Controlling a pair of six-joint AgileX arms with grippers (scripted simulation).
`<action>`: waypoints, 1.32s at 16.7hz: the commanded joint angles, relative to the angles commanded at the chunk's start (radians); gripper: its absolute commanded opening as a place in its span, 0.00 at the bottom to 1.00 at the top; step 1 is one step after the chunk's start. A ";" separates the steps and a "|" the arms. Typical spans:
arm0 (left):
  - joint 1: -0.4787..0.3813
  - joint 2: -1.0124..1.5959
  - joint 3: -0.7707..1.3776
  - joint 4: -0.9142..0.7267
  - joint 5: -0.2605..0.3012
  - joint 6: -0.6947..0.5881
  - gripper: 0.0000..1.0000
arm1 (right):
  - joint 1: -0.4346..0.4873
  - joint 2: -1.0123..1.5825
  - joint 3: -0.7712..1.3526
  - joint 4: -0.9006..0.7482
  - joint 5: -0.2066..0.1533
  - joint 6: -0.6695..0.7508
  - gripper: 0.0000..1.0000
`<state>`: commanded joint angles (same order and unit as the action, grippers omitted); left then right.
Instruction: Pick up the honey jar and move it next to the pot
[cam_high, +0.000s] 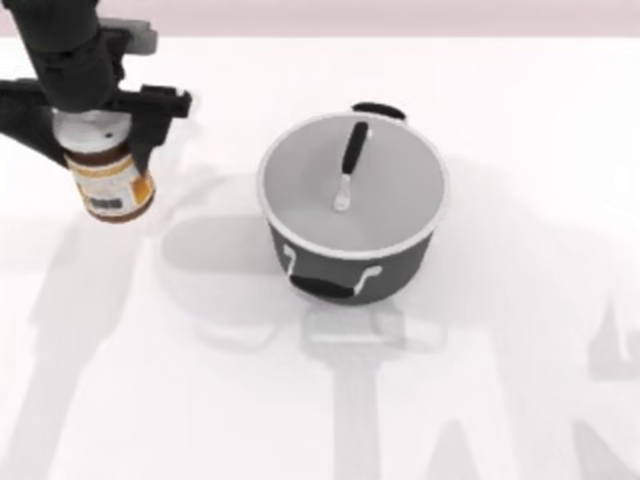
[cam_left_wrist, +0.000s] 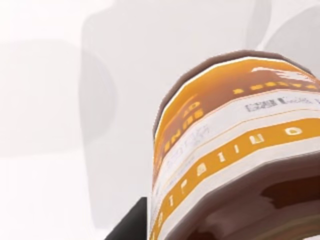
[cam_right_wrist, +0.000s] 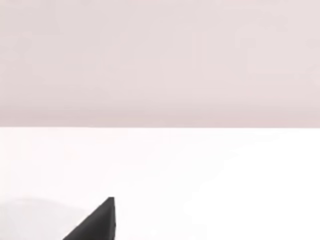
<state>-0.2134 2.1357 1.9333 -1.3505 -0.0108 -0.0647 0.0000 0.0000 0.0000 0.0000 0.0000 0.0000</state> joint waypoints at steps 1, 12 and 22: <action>-0.021 0.009 0.000 0.010 -0.001 -0.062 0.00 | 0.000 0.000 0.000 0.000 0.000 0.000 1.00; -0.077 0.035 -0.024 0.052 -0.002 -0.220 0.00 | 0.000 0.000 0.000 0.000 0.000 0.000 1.00; -0.079 0.065 -0.163 0.218 0.000 -0.219 0.00 | 0.000 0.000 0.000 0.000 0.000 0.000 1.00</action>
<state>-0.2929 2.2012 1.7708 -1.1326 -0.0111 -0.2833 0.0000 0.0000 0.0000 0.0000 0.0000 0.0000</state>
